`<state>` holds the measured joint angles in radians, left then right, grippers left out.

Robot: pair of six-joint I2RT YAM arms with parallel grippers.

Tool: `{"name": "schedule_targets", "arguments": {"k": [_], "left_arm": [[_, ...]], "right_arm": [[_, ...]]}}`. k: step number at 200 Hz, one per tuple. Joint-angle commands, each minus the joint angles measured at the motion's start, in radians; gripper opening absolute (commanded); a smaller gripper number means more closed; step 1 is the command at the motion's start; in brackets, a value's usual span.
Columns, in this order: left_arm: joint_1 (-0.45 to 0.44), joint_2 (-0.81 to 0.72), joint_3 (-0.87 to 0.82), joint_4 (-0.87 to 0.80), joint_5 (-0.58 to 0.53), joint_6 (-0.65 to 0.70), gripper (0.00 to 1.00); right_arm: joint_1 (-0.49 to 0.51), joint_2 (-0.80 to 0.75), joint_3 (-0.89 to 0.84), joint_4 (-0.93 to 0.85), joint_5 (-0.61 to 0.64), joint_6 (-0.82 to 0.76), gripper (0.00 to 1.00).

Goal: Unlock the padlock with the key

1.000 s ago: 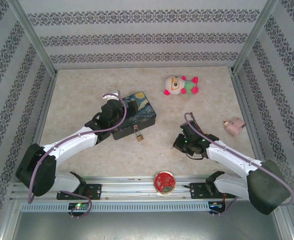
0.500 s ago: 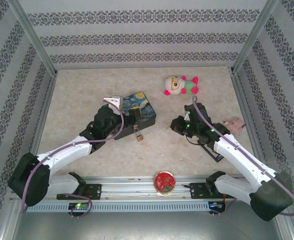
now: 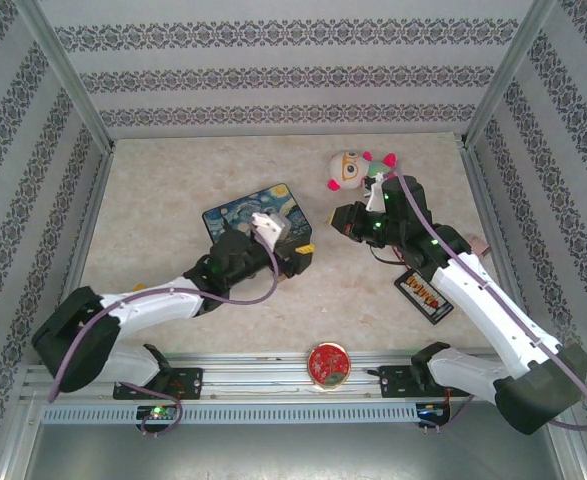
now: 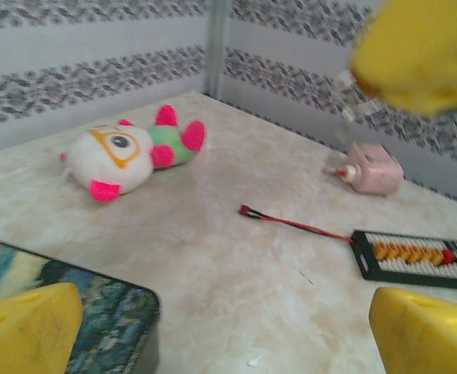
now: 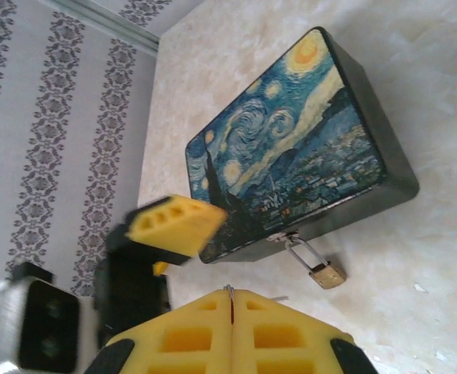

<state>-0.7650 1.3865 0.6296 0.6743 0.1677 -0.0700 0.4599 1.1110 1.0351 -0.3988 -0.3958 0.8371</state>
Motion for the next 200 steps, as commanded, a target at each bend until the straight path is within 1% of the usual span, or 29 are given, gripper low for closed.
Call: {"name": "schedule_targets", "arguments": {"k": [1,13,33,44,54,88,104,132,168,178,200], "left_arm": [[-0.023,0.07,0.046,0.152,0.028,0.079,0.89],[-0.025,0.108,0.056,0.205,0.043,0.076,0.85],[-0.025,0.158,0.076,0.262,0.059,0.073,0.82],[-0.025,0.177,0.083,0.291,0.064,0.069,0.76],[-0.025,0.19,0.087,0.314,0.064,0.062,0.73],[-0.025,0.206,0.103,0.34,0.075,0.061,0.69],[-0.025,0.206,0.108,0.34,0.071,0.061,0.65],[-0.025,0.212,0.118,0.338,0.061,0.065,0.63],[-0.025,0.226,0.131,0.345,0.056,0.065,0.51],[-0.025,0.229,0.133,0.346,0.056,0.065,0.49],[-0.025,0.232,0.135,0.348,0.053,0.067,0.37]], "right_arm": [[-0.004,0.007,0.022,0.042,-0.043,-0.002,0.0],[-0.004,0.006,0.015,0.047,-0.046,0.002,0.0],[-0.004,0.002,0.009,0.05,-0.052,0.004,0.0],[-0.004,-0.002,0.005,0.049,-0.053,0.006,0.0],[-0.004,-0.005,0.002,0.051,-0.054,0.006,0.0],[-0.004,-0.004,-0.011,0.059,-0.055,0.009,0.0],[-0.004,-0.001,-0.019,0.066,-0.059,0.011,0.0],[-0.003,0.003,-0.027,0.082,-0.068,0.018,0.0],[-0.003,0.003,-0.032,0.082,-0.069,0.016,0.0],[-0.003,0.004,-0.034,0.082,-0.07,0.018,0.0],[-0.003,0.007,-0.037,0.082,-0.071,0.018,0.0]]}}
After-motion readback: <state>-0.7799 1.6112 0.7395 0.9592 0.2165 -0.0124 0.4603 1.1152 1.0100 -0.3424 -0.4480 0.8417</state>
